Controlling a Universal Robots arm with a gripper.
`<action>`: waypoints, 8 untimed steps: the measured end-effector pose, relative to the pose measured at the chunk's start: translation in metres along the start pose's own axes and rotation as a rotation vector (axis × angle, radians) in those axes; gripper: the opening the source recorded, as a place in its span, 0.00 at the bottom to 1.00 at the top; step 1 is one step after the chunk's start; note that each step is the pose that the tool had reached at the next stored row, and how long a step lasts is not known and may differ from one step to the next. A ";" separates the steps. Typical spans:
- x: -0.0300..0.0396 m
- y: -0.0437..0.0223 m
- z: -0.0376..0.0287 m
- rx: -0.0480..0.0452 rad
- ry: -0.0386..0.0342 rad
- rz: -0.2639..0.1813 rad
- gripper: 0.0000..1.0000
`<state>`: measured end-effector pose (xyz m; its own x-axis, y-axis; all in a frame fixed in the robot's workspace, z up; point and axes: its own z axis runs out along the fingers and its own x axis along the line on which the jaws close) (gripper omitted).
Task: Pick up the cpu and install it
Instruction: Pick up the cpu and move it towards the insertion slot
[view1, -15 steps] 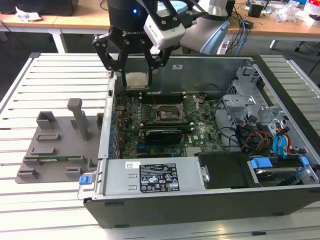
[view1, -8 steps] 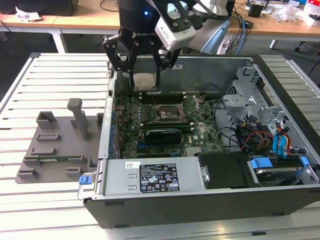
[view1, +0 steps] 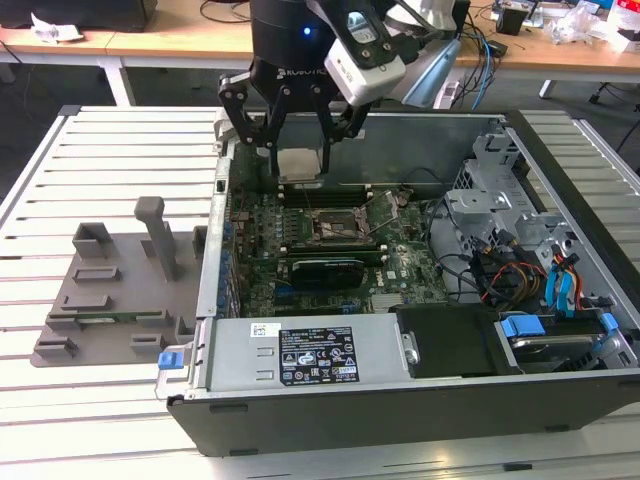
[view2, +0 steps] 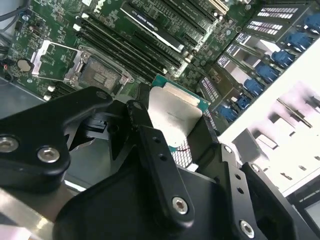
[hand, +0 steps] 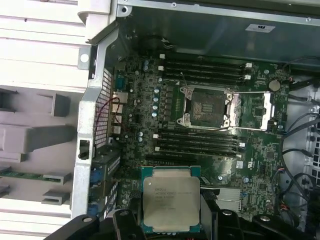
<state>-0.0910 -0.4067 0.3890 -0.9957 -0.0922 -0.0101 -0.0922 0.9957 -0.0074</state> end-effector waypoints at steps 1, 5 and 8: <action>-0.0016 -0.0001 0.0006 0.0001 0.0001 0.000 0.55; -0.0091 0.0009 0.0072 0.0004 0.0005 0.000 0.55; -0.0237 0.0089 0.0141 0.0010 0.0017 0.000 0.55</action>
<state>-0.0680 -0.3957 0.3752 -0.9957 -0.0922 -0.0083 -0.0921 0.9957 -0.0083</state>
